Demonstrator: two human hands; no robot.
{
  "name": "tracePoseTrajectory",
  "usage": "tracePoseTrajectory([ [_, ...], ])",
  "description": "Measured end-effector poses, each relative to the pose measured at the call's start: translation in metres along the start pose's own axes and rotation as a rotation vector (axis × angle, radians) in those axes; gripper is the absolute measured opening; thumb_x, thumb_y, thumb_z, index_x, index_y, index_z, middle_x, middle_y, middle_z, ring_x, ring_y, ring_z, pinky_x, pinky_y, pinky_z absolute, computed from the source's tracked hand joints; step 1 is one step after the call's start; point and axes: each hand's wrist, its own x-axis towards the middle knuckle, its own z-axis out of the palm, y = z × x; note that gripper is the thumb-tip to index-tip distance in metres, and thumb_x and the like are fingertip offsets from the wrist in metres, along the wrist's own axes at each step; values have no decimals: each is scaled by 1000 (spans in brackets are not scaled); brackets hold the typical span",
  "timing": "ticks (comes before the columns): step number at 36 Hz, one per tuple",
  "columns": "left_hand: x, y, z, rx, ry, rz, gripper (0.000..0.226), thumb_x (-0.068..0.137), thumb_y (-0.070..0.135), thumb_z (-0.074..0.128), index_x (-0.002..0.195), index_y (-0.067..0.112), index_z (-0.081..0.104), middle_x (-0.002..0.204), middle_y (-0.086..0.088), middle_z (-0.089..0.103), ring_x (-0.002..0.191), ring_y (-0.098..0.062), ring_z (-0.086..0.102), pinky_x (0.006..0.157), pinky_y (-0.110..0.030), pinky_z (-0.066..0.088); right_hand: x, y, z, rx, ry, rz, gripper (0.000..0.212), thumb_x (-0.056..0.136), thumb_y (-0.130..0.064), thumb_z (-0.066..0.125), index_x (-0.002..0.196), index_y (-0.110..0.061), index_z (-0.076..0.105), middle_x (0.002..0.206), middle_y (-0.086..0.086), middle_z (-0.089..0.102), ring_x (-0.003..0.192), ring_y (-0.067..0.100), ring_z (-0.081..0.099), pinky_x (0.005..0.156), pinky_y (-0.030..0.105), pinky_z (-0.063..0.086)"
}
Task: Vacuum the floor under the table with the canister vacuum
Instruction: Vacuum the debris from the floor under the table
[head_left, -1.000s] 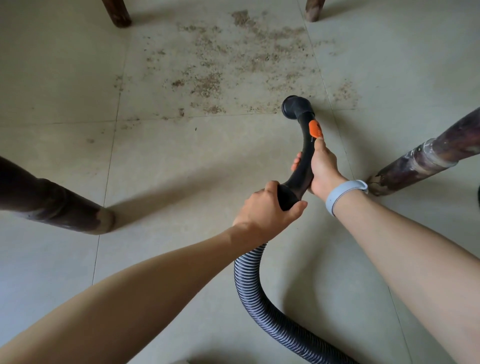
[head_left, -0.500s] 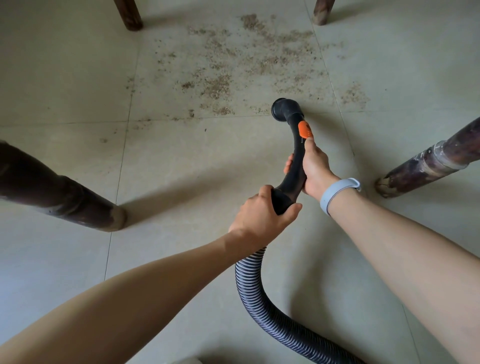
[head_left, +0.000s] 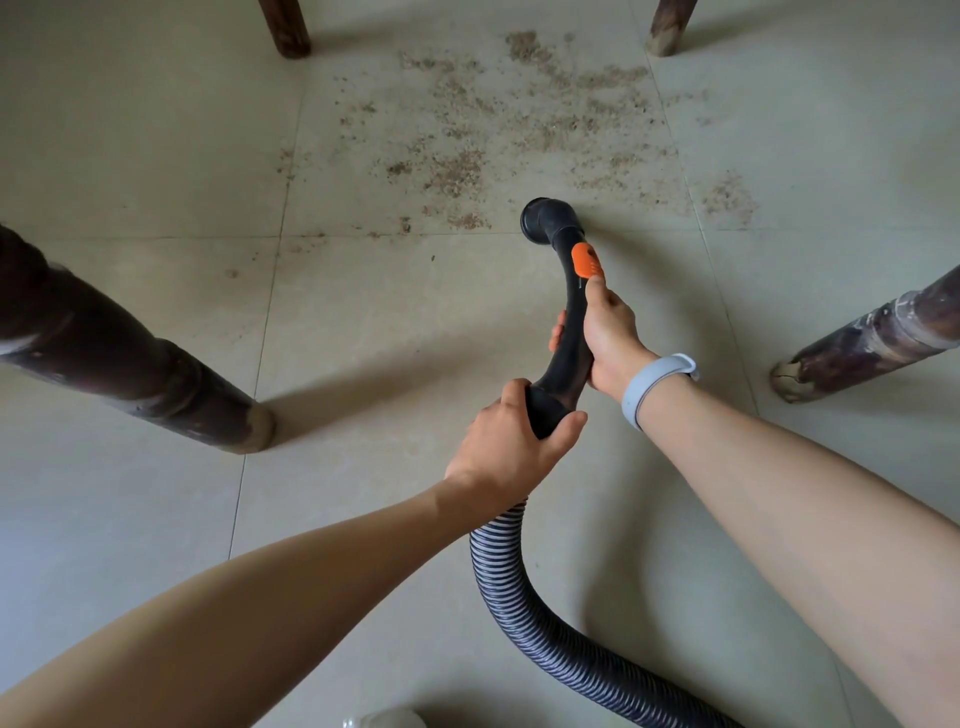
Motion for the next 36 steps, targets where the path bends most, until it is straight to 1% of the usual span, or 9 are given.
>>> tracePoseTrajectory([
  [4,-3,-9,-1,-34,21,-18,48,85,54,57,111,15,46,93,-4,66,88,-24,61,73,-32,47,-1,3,10,-49,-9,-26,42,97,-49,42,107,-9,50,60,6,49,40,20,49,44,25,45],
  [8,-7,-20,-5,-60,41,-29,50,85,54,57,115,16,46,92,-5,67,87,-24,63,75,-33,50,-5,8,23,-67,-23,-33,45,96,-49,43,116,-9,49,59,7,50,38,20,51,46,27,47],
  [10,-9,-25,-6,-81,52,-38,50,84,53,58,115,16,47,90,-5,67,85,-24,64,75,-35,51,-7,10,29,-82,-31,-38,45,97,-48,42,118,-8,49,62,7,51,38,19,51,44,25,47],
  [15,-16,-37,-11,-132,83,-60,51,84,50,60,119,15,46,88,-4,67,80,-22,65,72,-32,52,-13,17,44,-124,-54,-70,43,98,-45,40,123,-10,47,66,8,53,39,20,52,45,26,47],
  [18,-20,-43,-15,-144,100,-69,49,85,47,61,120,15,46,88,-2,65,80,-20,63,71,-28,50,-18,20,51,-133,-94,-93,34,100,-36,41,120,-9,45,67,8,52,41,19,52,43,25,47],
  [22,-24,-49,-18,-147,113,-73,46,86,44,62,118,15,47,86,-1,64,80,-20,62,69,-28,48,-24,24,56,-103,-140,-88,25,97,-30,48,112,-10,44,70,8,49,45,18,51,44,24,49],
  [26,-27,-55,-19,-165,109,-78,44,85,43,62,117,16,47,84,0,64,76,-18,63,68,-28,50,-28,28,59,-122,-149,-95,28,96,-29,53,113,-8,44,72,7,50,47,18,53,48,27,50],
  [31,-28,-60,-20,-188,114,-72,42,85,42,63,116,17,48,83,1,65,76,-16,63,67,-27,50,-33,33,60,-171,-140,-124,26,96,-32,51,97,-6,44,69,6,51,44,18,55,43,23,47],
  [36,-31,-63,-20,-191,137,-74,41,86,41,62,116,18,48,79,8,61,72,-9,59,55,-10,41,-43,38,62,-223,-134,-165,29,98,-35,45,94,-7,44,66,6,53,43,17,56,41,20,46],
])
